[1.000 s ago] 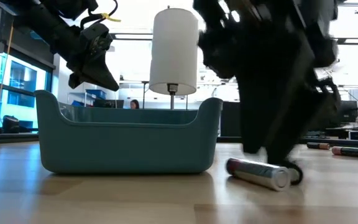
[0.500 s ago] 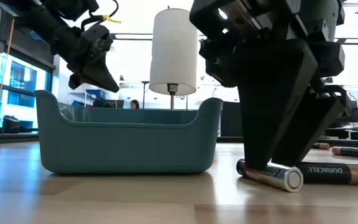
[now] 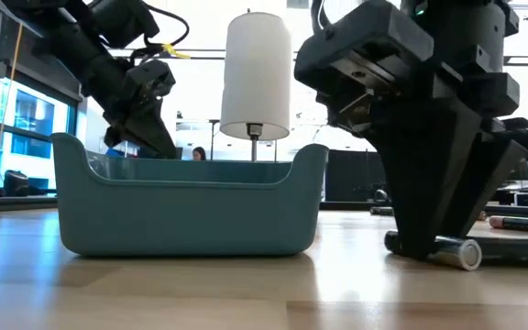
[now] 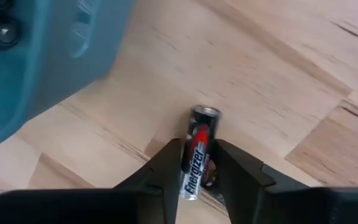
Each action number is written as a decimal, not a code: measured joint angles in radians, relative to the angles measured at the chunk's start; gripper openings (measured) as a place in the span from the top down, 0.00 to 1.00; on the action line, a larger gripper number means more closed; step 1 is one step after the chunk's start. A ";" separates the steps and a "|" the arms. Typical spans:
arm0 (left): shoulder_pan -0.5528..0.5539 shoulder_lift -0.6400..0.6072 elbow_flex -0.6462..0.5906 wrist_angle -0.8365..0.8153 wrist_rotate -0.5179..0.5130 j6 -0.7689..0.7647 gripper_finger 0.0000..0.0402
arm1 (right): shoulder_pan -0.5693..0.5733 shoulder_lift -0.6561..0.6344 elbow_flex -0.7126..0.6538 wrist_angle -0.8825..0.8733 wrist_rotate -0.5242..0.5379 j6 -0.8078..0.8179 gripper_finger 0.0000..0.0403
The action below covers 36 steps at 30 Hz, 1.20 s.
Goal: Sort batteries
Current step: Put the silver battery into the blue bin
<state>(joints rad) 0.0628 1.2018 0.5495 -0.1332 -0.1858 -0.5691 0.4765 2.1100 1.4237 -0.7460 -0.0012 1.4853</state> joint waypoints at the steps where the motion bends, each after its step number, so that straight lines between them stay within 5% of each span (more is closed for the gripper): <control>1: 0.000 0.003 0.000 0.013 0.000 -0.004 1.00 | -0.002 0.008 0.001 -0.002 -0.005 0.002 0.78; 13: 0.015 -0.058 0.000 0.148 0.141 -0.010 1.00 | -0.004 -0.017 -0.003 -0.011 0.051 0.029 0.92; 21: 0.078 -0.242 0.063 0.195 0.164 0.022 1.00 | -0.070 -0.251 -0.008 -0.246 0.379 -0.004 0.92; 26: 0.095 -0.317 0.078 0.252 0.164 0.062 1.00 | -0.224 -0.314 -0.011 -0.138 0.468 -0.243 0.92; 28: 0.094 -0.331 0.077 0.251 0.165 0.058 1.00 | -0.276 -0.322 -0.008 0.008 0.425 -0.375 0.92; 32: 0.075 -0.353 0.077 0.178 0.190 0.027 1.00 | -0.297 -0.291 -0.009 0.370 0.177 -0.634 0.92; 36: 0.048 -0.354 0.076 0.092 0.192 0.022 1.00 | -0.244 -0.278 -0.005 0.523 -0.033 -0.746 0.92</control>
<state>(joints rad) 0.1104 0.8476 0.6253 -0.0408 0.0059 -0.5476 0.2327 1.8318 1.4185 -0.2228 -0.0343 0.7392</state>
